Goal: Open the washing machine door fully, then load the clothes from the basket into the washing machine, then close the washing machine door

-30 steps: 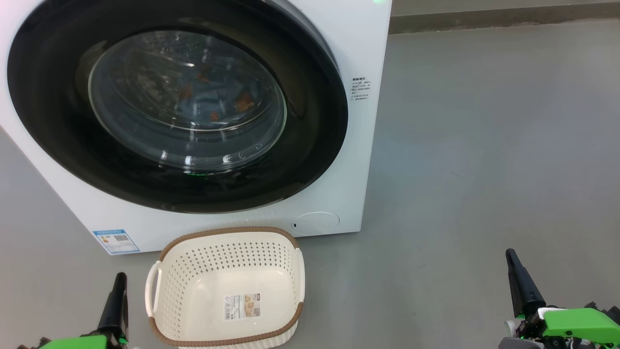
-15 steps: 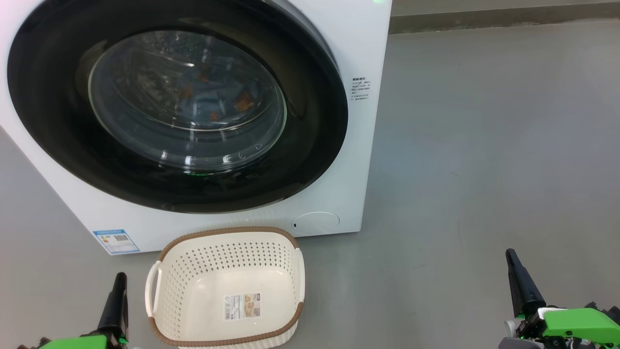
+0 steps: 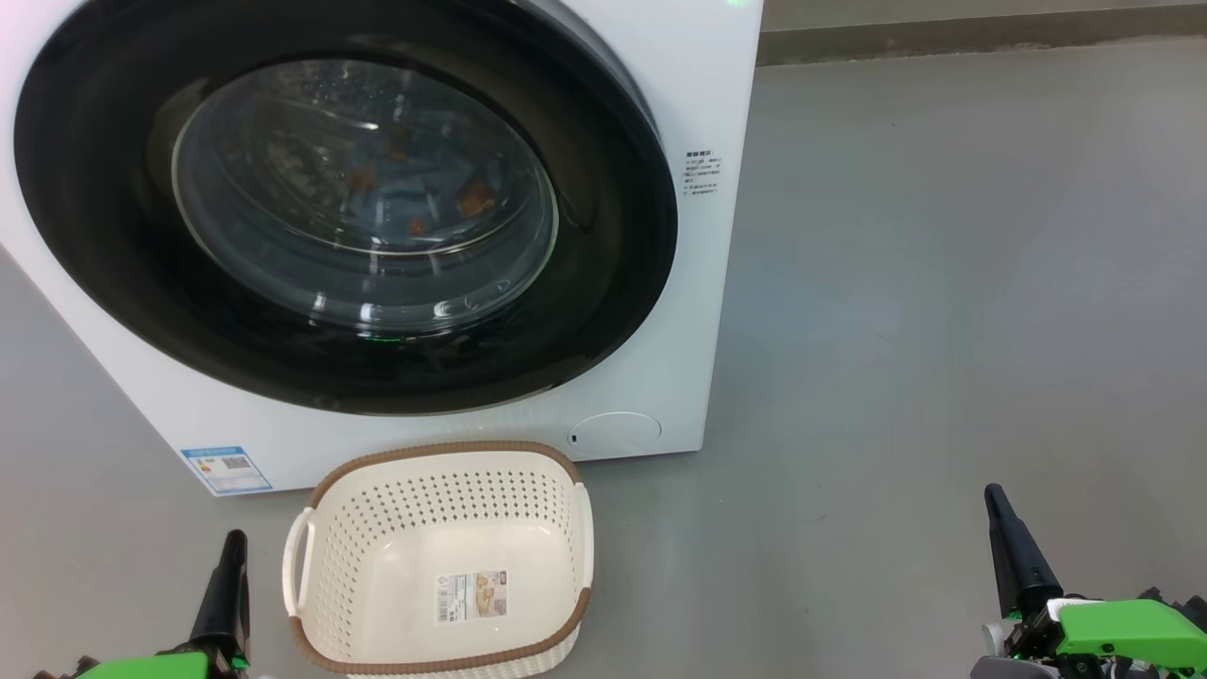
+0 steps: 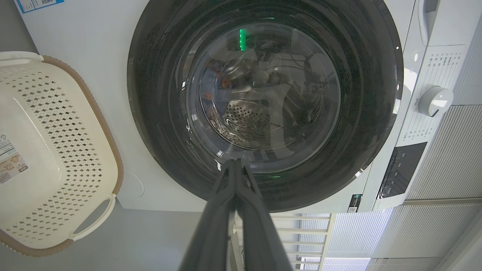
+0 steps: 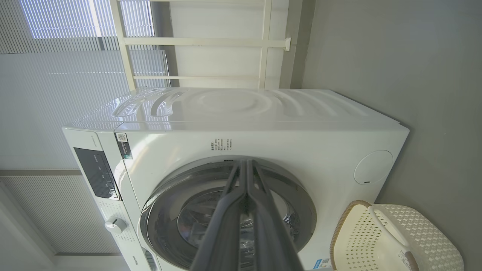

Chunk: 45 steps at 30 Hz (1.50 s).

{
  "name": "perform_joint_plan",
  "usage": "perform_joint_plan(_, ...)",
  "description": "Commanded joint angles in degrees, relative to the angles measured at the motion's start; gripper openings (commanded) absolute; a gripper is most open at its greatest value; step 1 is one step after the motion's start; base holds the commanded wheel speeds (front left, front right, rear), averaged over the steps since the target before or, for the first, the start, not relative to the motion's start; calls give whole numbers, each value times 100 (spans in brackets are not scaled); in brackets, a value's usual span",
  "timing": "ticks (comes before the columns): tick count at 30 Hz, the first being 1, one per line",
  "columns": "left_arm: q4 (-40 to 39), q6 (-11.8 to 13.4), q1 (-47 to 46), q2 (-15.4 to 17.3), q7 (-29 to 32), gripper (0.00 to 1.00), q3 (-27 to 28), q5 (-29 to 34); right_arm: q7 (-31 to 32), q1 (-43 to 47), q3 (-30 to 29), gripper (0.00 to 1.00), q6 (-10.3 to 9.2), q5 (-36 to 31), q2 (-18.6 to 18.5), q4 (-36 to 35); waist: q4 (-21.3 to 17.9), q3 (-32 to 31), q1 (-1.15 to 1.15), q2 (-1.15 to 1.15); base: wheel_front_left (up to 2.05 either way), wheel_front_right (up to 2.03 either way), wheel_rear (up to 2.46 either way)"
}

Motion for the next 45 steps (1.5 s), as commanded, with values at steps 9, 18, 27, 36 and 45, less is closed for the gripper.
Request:
perform_joint_plan(9,-155,-60,-219,114,40,0,194,-21,42,-230,140,0,-6,24,-73,-143,0,0,0,0,0,0,0)
perform_joint_plan(18,-155,-60,-219,114,40,0,194,-21,42,-230,140,0,-6,24,-73,-143,0,0,0,0,0,0,0)
perform_joint_plan(27,-155,-60,-219,114,40,0,194,-21,42,-230,140,0,-6,24,-73,-143,0,0,0,0,0,0,0)
perform_joint_plan(36,-155,-60,-219,114,40,0,194,-21,42,-230,140,0,-6,24,-73,-143,0,0,0,0,0,0,0)
perform_joint_plan(45,-155,-60,-219,114,40,0,194,-21,42,-230,140,0,-6,24,-73,-143,0,0,0,0,0,0,0)
